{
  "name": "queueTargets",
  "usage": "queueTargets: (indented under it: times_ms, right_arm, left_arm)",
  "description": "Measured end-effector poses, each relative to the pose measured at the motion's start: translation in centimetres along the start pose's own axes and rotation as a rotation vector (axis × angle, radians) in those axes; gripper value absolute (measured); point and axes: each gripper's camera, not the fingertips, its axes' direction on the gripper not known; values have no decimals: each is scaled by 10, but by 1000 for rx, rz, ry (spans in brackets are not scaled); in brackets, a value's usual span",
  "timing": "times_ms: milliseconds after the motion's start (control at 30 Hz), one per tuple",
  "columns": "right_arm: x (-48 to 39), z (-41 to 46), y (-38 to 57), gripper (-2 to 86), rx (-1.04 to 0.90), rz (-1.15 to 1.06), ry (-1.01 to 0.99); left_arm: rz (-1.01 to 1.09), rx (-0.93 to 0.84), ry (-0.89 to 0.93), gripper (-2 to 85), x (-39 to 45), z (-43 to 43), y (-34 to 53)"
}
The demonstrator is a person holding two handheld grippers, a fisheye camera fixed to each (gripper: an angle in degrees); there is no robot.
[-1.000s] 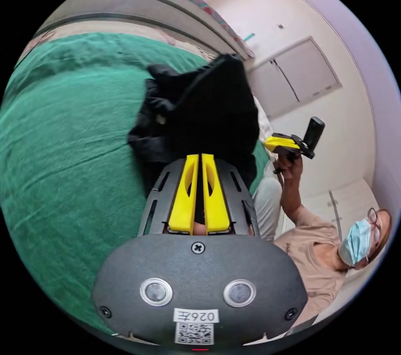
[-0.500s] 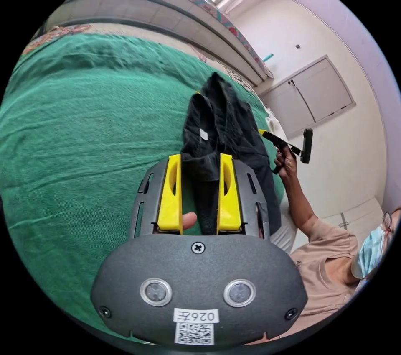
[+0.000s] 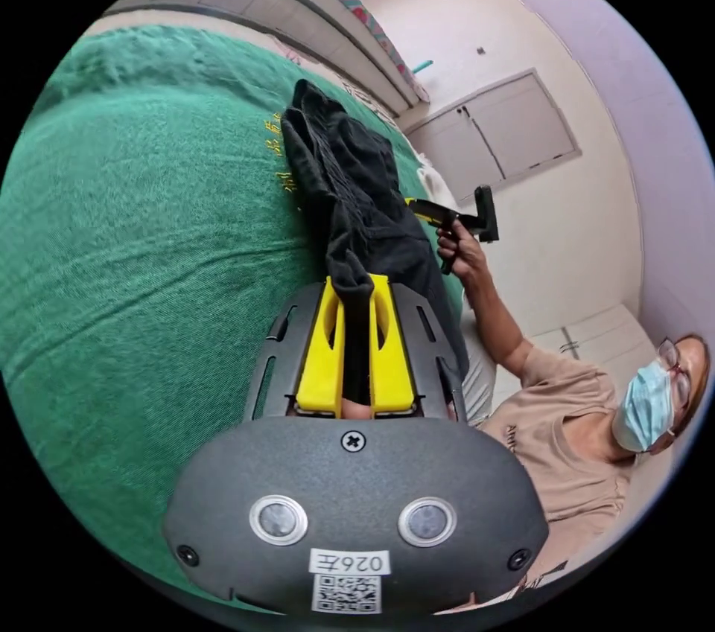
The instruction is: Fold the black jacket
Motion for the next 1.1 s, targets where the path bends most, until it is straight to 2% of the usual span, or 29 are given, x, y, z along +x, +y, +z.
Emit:
queueTargets:
  times_ms: [100,167,267,300,367,400,433,500,533,567,600,700,767,867,967,1100]
  right_arm:
    - [9,-5,5,18,11,15,-19]
    - [25,-19,14,17,77,74,-112]
    - [48,-37,27,33,158,141,-151]
    - [52,-39,28,38,162,146,-145]
    - [66,-38,30,59,164,163,-200]
    - [69,-35,30,61,157,166,-224]
    - [72,-24,28,64,123,161,-262]
    - [71,-2,25,66,44,140,-288]
    - [70,0,27,61,93,128,-282]
    - [68,2,29,53,110,120,-292]
    - [66,3,29,49,111,112,-302]
    - [62,4,28,30,103,84,-316]
    - [50,8,23,16,86,23,-428]
    - [3,29,15,15,11,-125,-505]
    - [-51,38,6,24,-38,-211,-391]
    - [-82,-8,14,38,192,-194,-177]
  left_arm:
    - [28,17,-147,74,17,-22,3]
    - [-23,145,-275,133,17,-48,13]
    - [-79,321,-283,165,5,-70,25]
    - [-88,331,-261,166,1,-69,25]
    - [-131,250,-126,157,-20,-38,22]
    - [-142,248,-123,150,-22,-30,24]
    - [-162,339,-174,140,-16,-30,34]
    - [-143,313,-159,103,-9,-24,31]
    - [-108,223,-111,42,-5,-15,26]
    - [-87,140,-53,35,-3,-3,21]
    - [-82,130,-43,31,0,0,21]
    - [-13,160,-124,19,29,-16,25]
    - [43,151,-141,17,55,-40,32]
    - [22,77,-216,26,69,-63,61]
    - [-88,43,-302,52,60,-86,83]
    - [-241,244,-304,92,37,-130,94]
